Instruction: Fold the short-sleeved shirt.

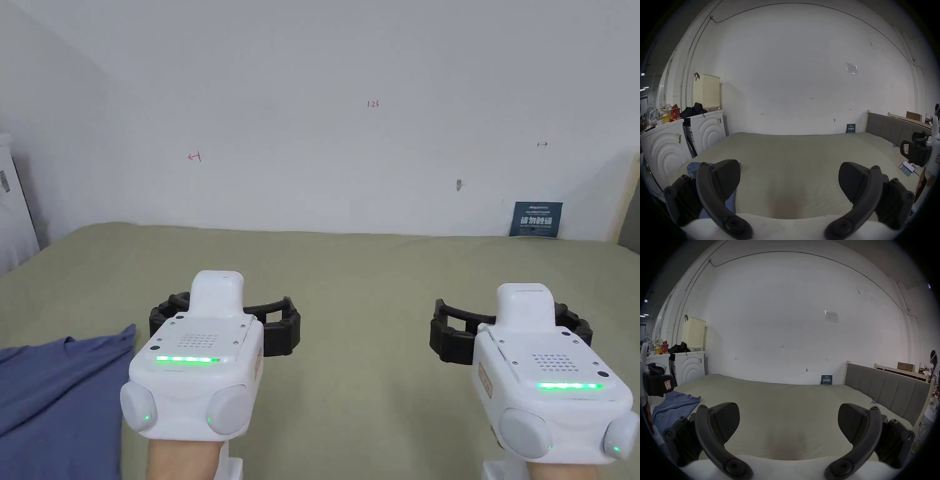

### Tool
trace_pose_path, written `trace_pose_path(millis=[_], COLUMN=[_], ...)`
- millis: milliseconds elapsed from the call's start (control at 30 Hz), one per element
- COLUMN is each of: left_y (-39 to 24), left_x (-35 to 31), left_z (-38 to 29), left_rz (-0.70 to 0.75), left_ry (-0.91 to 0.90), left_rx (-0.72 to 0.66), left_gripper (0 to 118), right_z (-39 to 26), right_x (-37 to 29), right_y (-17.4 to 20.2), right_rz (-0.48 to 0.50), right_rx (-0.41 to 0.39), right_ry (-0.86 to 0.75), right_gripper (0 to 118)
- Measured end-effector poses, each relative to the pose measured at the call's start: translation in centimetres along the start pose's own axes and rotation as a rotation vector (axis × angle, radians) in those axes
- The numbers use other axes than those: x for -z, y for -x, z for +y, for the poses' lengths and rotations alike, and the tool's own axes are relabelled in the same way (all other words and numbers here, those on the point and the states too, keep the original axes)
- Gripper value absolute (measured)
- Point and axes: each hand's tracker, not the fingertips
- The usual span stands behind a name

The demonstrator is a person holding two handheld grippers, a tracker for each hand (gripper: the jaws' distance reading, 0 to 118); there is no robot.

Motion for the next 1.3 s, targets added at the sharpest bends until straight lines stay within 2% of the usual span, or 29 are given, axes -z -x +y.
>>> trace_pose_path(millis=[833,1300], left_y=[0.2,0.7], left_x=[-0.3,0.7], left_z=[0.0,-0.7], left_rz=[0.003,0.000], left_ry=[0.000,0.006], left_rx=[-0.019,0.020], left_gripper=[118,118], right_z=[-0.3,-0.6], right_x=[0.1,0.1], right_y=[0.0,0.4], right_rz=[-0.004,0.014], right_rx=[0.004,0.003], right_ry=[-0.002,0.001], right_gripper=[118,118])
